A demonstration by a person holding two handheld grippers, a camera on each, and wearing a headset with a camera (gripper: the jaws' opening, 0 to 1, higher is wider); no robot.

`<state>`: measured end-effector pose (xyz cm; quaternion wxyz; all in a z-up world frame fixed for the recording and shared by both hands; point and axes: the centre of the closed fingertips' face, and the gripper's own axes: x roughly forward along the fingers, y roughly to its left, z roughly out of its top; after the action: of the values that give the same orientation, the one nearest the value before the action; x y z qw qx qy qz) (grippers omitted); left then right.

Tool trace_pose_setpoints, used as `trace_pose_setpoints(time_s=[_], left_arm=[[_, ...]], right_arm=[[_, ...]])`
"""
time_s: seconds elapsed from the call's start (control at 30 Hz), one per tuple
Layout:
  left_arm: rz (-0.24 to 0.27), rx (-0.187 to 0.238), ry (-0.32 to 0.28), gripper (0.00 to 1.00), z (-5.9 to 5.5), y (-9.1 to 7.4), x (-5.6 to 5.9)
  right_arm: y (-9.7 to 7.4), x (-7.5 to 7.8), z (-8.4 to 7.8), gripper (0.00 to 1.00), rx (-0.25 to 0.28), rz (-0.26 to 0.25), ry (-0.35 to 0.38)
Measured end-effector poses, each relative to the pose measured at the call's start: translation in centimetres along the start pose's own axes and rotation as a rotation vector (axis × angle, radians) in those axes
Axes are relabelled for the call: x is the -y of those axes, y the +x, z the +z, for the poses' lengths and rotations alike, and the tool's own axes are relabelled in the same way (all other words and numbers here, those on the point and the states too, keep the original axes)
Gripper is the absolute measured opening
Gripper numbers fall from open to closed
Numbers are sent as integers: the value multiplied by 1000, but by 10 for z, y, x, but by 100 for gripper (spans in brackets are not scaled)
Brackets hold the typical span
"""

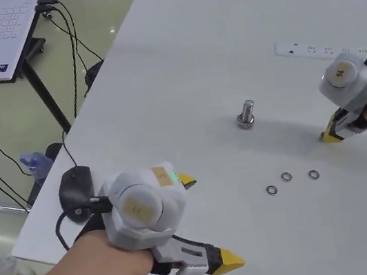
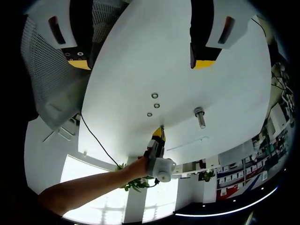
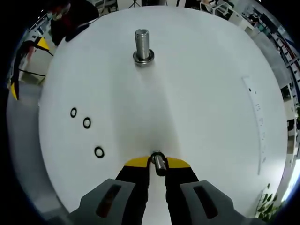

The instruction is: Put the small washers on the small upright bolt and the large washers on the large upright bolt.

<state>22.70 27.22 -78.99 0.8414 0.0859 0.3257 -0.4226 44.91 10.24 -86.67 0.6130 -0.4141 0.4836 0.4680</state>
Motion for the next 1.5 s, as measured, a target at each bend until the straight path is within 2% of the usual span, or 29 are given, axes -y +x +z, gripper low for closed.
trace_pose_setpoints(time_s=[0.77, 1.13, 1.5], left_arm=[[-9, 10, -9, 85, -1, -3, 5], [-10, 10, -8, 85, 1, -2, 6], [-8, 8, -1, 85, 4, -2, 6]], right_arm=[[0, -5, -2, 14, -6, 0, -16], [-1, -4, -4, 19, 0, 0, -16], [-16, 1, -7, 19, 11, -17, -12]])
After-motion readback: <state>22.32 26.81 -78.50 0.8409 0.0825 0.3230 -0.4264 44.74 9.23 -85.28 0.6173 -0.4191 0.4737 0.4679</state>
